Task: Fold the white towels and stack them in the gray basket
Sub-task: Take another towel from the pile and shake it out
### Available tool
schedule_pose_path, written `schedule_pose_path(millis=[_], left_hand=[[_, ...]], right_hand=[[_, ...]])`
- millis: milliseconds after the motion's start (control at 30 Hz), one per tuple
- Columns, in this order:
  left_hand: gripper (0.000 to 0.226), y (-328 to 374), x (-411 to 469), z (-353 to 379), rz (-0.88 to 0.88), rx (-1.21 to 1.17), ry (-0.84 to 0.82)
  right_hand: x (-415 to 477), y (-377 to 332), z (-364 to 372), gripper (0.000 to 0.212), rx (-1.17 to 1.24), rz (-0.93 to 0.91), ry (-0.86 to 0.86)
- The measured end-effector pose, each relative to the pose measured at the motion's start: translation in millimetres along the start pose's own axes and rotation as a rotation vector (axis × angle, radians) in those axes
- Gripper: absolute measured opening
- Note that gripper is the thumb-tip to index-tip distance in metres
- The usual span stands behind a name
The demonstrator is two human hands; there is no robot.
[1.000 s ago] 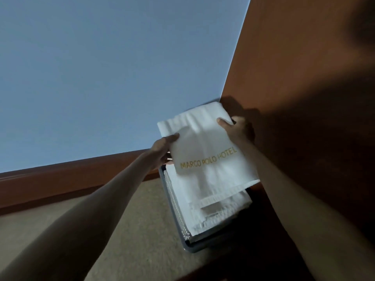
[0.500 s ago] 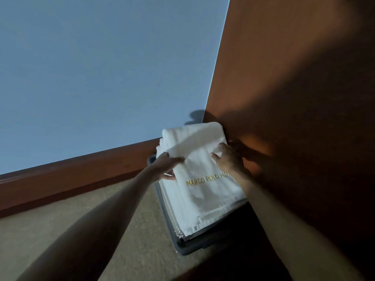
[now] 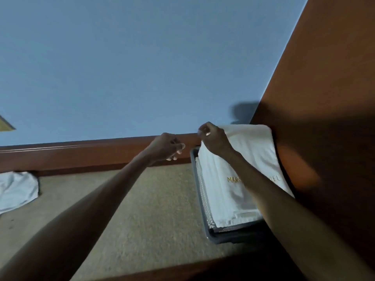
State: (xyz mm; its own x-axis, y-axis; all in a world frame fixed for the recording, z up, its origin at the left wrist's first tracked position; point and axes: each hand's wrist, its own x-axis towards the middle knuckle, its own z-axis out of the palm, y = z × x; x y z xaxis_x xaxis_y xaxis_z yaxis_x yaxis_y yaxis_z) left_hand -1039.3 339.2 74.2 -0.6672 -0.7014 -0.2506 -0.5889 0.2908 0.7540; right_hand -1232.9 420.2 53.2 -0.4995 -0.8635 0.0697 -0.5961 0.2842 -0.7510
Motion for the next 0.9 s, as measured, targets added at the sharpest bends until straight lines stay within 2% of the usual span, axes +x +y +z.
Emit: schedule_pose_path(millis=[100, 200, 467, 567, 833, 900], left_hand=[[0.016, -27.2, -44.7, -47.4, 0.002, -0.007, 0.083], [0.015, -62.4, -92.7, -93.3, -0.012, 0.017, 0.175], [0.010, -187.8, -233.9, -213.8, -0.148, 0.114, 0.440], [0.008, -231.0, -278.3, -245.8, -0.194, 0.151, 0.490], [0.013, -351.7, -394.0, -327.2, -0.371, 0.147, 0.572], [0.014, -377.1, -413.1, -340.6, -0.412, 0.130, 0.587]], right_hand=[[2.3, -55.8, 36.8, 0.014, -0.100, -0.112, -0.380], [1.0, -107.8, 83.0, 0.017, -0.245, -0.251, -0.581], [-43.1, -264.3, 240.9, 0.016, -0.252, -0.452, -0.745], [-64.7, -305.6, 294.6, 0.023, -0.272, -0.507, -0.780], [-133.0, -407.9, 451.0, 0.015, -0.314, -0.576, -0.939], [-143.5, -429.2, 479.7, 0.020, -0.344, -0.602, -0.988]])
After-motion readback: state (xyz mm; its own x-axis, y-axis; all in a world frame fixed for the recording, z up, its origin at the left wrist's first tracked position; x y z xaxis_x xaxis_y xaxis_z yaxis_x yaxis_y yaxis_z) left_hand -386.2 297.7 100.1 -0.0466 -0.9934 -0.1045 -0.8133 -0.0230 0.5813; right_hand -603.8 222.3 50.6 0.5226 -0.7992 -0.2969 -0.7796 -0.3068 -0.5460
